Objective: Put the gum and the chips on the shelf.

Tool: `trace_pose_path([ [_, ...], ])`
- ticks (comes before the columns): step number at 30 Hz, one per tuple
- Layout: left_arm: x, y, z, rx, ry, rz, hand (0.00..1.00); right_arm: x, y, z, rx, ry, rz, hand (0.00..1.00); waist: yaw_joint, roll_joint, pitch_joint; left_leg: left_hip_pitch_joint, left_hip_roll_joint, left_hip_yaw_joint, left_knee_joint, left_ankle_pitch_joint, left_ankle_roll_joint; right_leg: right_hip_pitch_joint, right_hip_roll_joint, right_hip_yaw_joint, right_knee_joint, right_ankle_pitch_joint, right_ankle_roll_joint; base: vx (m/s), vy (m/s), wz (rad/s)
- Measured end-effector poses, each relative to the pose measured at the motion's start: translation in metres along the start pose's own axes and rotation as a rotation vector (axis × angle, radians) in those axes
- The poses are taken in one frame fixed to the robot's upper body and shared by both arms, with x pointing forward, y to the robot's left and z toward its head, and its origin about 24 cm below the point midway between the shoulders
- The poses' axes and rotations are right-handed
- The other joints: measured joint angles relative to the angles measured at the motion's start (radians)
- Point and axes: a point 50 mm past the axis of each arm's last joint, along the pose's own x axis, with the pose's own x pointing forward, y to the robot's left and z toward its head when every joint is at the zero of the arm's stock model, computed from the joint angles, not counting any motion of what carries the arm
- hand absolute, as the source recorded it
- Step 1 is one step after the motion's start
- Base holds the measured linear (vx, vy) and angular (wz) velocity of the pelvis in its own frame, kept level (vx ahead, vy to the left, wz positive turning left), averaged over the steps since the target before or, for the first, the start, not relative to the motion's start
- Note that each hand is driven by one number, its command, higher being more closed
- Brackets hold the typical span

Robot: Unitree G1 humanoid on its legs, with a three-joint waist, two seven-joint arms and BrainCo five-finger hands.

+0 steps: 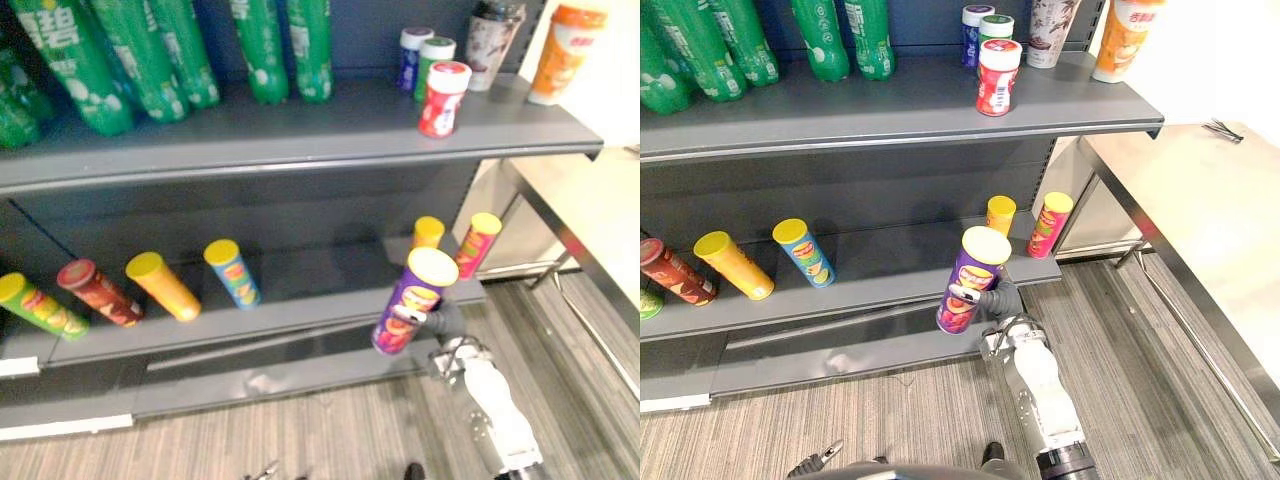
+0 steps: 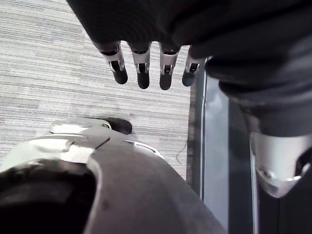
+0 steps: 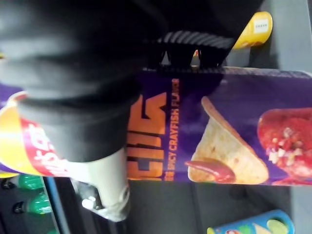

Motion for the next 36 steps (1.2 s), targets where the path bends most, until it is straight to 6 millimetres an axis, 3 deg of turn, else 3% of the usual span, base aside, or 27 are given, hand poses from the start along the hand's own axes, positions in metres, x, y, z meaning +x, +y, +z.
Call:
trace_pose_path([
  [5, 0.000, 0.000, 0.001, 0.005, -0.005, 0.002, 0.00, 0.008, -0.003, -0.003, -0.083, 0.023, -0.032, 1.00, 0.001, 0.000, 0.002, -0.021, -0.006, -0.031, -0.025, 0.026, 0.004, -0.005, -0.008, -0.041, 0.000, -0.001, 0.001, -0.04, -0.003, 0.25],
  [15, 0.000, -0.006, 0.021, 0.034, -0.084, 0.011, 0.00, 0.054, 0.005, 0.014, -0.171, -0.023, -0.068, 1.00, 0.038, 0.004, 0.058, -0.077, -0.012, -0.090, -0.040, 0.064, 0.005, -0.036, -0.014, -0.091, 0.009, -0.001, 0.000, -0.03, -0.003, 0.18],
  [21, 0.001, -0.017, 0.045, 0.061, -0.170, -0.009, 0.00, 0.094, 0.002, 0.052, -0.245, -0.120, -0.168, 1.00, 0.066, 0.016, 0.126, -0.163, -0.023, -0.140, 0.003, 0.078, 0.005, -0.110, -0.037, -0.124, 0.083, -0.020, -0.003, -0.03, 0.008, 0.21],
  [23, 0.000, -0.022, 0.058, 0.082, -0.225, -0.015, 0.00, 0.105, 0.000, 0.073, -0.264, -0.179, -0.221, 1.00, 0.084, 0.022, 0.164, -0.195, -0.028, -0.156, 0.027, 0.078, 0.005, -0.147, -0.052, -0.133, 0.139, -0.040, -0.003, -0.08, 0.011, 0.21],
  [26, -0.001, -0.027, 0.072, 0.114, -0.276, -0.026, 0.00, 0.116, -0.006, 0.094, -0.293, -0.230, -0.304, 1.00, 0.088, 0.031, 0.204, -0.247, -0.042, -0.196, 0.057, 0.081, 0.009, -0.197, -0.081, -0.163, 0.226, -0.078, -0.003, -0.08, 0.004, 0.37],
  [30, -0.006, -0.037, 0.092, 0.143, -0.373, -0.044, 0.00, 0.127, -0.020, 0.120, -0.295, -0.276, -0.445, 1.00, 0.115, 0.050, 0.264, -0.294, -0.063, -0.227, 0.083, 0.093, 0.018, -0.253, -0.125, -0.181, 0.323, -0.114, -0.002, -0.07, 0.006, 0.28],
  [36, -0.010, -0.046, 0.110, 0.162, -0.433, -0.065, 0.00, 0.134, -0.033, 0.146, -0.257, -0.325, -0.589, 1.00, 0.120, 0.072, 0.297, -0.374, -0.088, -0.255, 0.123, 0.100, 0.023, -0.314, -0.159, -0.202, 0.371, -0.120, -0.001, -0.06, 0.008, 0.17],
])
